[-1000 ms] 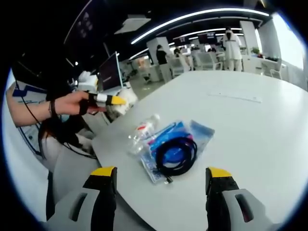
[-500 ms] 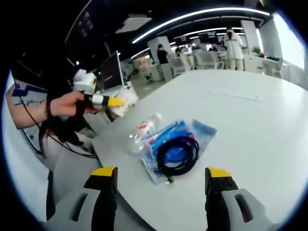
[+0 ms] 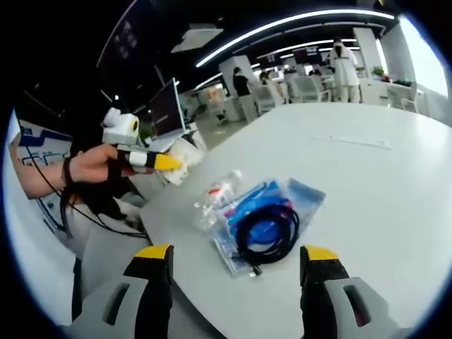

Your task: Arrange the tabletop items into an orderly group along one side of the table until the central work area is clear of visible clutter.

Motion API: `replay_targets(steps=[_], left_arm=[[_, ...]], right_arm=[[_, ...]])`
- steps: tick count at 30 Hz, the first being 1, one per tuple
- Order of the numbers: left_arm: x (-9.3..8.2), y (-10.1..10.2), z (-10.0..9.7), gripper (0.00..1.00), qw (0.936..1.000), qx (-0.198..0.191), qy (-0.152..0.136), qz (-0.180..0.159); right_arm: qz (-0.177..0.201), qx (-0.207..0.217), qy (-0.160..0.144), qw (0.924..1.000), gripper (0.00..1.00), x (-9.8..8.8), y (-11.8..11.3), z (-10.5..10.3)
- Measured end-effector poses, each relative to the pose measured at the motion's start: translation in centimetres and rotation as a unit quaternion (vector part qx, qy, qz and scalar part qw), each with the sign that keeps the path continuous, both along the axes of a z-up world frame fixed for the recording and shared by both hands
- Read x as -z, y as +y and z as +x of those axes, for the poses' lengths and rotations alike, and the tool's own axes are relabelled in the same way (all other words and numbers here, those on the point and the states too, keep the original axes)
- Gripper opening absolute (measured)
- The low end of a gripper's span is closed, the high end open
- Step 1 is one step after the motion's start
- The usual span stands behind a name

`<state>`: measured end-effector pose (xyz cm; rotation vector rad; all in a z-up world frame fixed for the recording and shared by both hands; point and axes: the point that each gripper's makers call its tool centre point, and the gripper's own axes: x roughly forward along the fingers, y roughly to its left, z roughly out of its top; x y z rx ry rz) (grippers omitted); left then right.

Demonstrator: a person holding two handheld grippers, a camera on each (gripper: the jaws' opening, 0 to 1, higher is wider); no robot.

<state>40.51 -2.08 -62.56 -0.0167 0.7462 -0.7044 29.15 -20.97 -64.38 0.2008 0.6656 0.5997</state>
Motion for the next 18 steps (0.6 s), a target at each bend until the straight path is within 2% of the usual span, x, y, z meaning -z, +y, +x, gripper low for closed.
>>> replay_targets(steps=[18], left_arm=[[0.8,-1.5,-2.3,0.36,0.9989,0.041,0.0,0.02]], right_arm=[[0.0,-0.024,-0.001,0.9997,0.72,-0.1,1.0,0.5]])
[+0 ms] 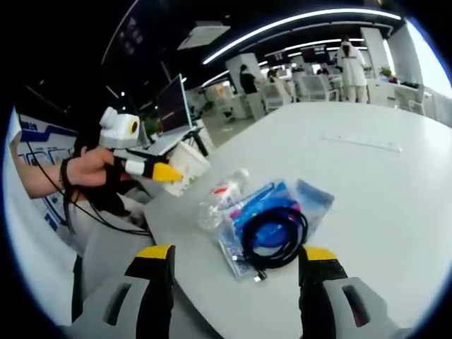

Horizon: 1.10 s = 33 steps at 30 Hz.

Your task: Arrange the tabletop items into an orderly group along one side of the table until the central work area is clear of visible clutter.

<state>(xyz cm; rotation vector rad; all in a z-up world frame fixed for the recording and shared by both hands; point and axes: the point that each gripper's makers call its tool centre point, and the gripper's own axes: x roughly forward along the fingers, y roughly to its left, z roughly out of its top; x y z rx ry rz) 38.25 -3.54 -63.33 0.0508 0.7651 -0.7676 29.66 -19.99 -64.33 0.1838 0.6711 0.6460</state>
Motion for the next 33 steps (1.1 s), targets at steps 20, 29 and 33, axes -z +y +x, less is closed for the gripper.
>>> replay_targets(steps=[20,29,33], left_arm=[[0.6,-2.6,-2.2,0.36,0.9967,0.074,-0.015,0.03],[0.4,-4.2,-3.8,0.36,0.9887,0.131,-0.044,0.056],[0.5,-5.3,-4.6,0.36,0.9818,0.166,-0.057,0.073]], right_arm=[[0.007,-0.039,-0.004,0.9992,0.67,-0.6,1.6,0.5],[0.037,-0.044,-0.019,0.9982,0.65,-2.5,2.8,1.7],[0.054,-0.055,-0.022,0.9968,0.6,-3.1,3.9,1.9]])
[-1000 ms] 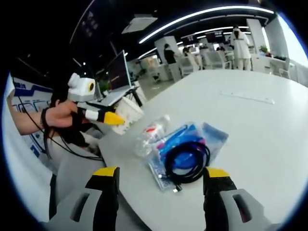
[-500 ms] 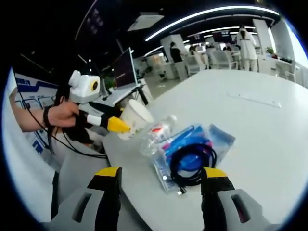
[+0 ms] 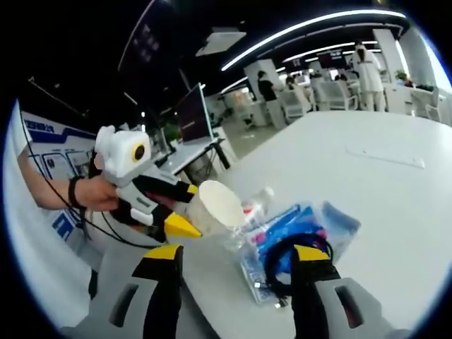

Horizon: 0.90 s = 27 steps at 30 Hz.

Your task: Arrange the tabletop items into an orderly group along one side of the table until the central work area is clear of visible clutter.

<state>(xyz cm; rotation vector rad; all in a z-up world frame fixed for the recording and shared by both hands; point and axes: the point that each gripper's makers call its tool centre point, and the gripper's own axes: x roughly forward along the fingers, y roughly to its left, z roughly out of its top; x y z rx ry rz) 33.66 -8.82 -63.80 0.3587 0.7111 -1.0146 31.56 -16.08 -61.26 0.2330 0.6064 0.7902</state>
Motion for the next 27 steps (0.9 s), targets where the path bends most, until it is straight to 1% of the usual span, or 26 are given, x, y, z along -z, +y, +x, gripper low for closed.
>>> replay_targets(steps=[4,7,9,10,12,15,17,18,22,25,27], left_arm=[[-0.1,-1.2,-0.9,0.36,0.9987,0.042,-0.022,0.018],[-0.2,-1.9,-1.5,0.36,0.9976,0.059,-0.029,0.022],[-0.2,-2.3,-1.9,0.36,0.9959,0.076,-0.037,0.031],[-0.1,-2.5,-2.2,0.36,0.9942,0.09,-0.044,0.039],[0.0,-2.9,-2.7,0.36,0.9921,0.106,-0.051,0.044],[0.1,-3.3,-3.4,0.36,0.9901,0.12,-0.054,0.048],[0.3,-3.4,-3.7,0.36,0.9884,0.13,-0.057,0.054],[0.4,-3.5,-3.9,0.36,0.986,0.141,-0.063,0.062],[0.4,-3.7,-4.5,0.36,0.9818,0.162,-0.071,0.07],[0.3,-4.0,-4.6,0.36,0.9812,0.166,-0.073,0.066],[0.1,-4.1,-4.7,0.36,0.9795,0.173,-0.077,0.068]], right_arm=[[0.015,-0.016,-0.002,0.9998,0.54,-0.5,1.5,0.0],[0.032,-0.022,0.003,0.9992,0.5,-0.7,2.4,-0.1],[0.038,-0.027,0.006,0.9989,0.48,-0.8,3.0,-0.2],[0.041,-0.028,0.007,0.9987,0.47,-0.7,3.2,-0.2],[0.049,-0.031,0.011,0.9983,0.46,-0.8,3.5,-0.4],[0.061,-0.037,0.019,0.9973,0.43,-0.7,4.1,-0.8],[0.062,-0.045,0.022,0.9968,0.41,-0.5,4.5,-1.1],[0.062,-0.047,0.023,0.9967,0.4,-0.4,4.7,-1.3],[0.072,-0.053,0.032,0.9955,0.36,-0.1,5.3,-1.7],[0.075,-0.059,0.039,0.9947,0.33,0.0,5.7,-2.0],[0.077,-0.061,0.039,0.9944,0.29,-0.1,5.8,-2.1]])
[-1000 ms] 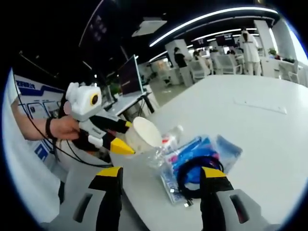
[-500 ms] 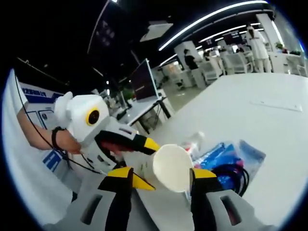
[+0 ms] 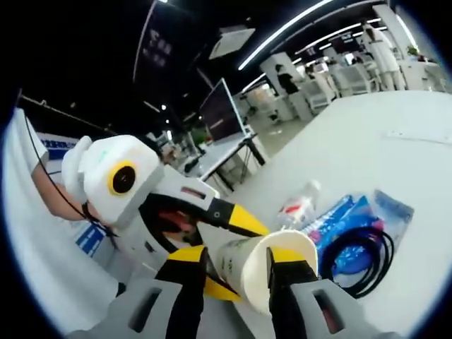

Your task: Arrange the tabletop items into an orderly group along one side of the table until the central work area is clear of visible clutter.

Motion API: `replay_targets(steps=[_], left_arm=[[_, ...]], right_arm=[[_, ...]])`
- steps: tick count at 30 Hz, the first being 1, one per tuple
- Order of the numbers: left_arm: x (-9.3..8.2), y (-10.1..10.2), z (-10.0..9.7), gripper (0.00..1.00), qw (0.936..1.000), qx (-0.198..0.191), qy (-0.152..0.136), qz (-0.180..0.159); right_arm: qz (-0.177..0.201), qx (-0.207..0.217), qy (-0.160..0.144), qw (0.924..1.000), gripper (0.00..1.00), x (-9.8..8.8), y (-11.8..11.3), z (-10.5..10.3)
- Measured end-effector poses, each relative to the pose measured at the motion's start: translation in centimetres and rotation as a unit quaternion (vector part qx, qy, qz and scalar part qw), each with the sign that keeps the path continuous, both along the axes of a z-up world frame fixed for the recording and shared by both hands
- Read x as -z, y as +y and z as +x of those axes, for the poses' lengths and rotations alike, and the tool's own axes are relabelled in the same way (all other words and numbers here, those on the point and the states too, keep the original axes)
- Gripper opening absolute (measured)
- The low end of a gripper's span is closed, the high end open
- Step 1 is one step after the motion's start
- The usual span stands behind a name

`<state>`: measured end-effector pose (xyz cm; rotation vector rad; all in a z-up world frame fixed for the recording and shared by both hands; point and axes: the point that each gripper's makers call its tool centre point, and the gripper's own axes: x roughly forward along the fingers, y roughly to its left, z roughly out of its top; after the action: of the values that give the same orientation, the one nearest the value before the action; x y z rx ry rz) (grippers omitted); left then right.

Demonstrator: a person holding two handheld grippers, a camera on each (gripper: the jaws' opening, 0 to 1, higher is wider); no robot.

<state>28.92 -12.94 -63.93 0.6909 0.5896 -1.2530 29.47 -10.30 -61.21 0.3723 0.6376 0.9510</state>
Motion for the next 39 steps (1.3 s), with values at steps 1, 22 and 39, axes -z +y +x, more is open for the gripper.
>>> replay_targets(steps=[1,22,39], left_arm=[[-0.03,-0.06,-0.04,0.36,1.0,0.003,-0.001,0.0],[-0.24,-0.83,-0.81,0.37,0.9995,0.03,-0.006,-0.005],[-0.46,-0.45,0.18,0.39,0.9999,-0.003,-0.003,-0.015]], right_arm=[[0.002,-0.002,0.001,1.0,0.28,-0.05,0.07,-0.04],[0.027,0.003,0.027,0.9993,0.02,-0.22,0.2,-0.74],[0.043,0.03,0.026,0.9983,0.01,-0.57,0.09,0.05]])
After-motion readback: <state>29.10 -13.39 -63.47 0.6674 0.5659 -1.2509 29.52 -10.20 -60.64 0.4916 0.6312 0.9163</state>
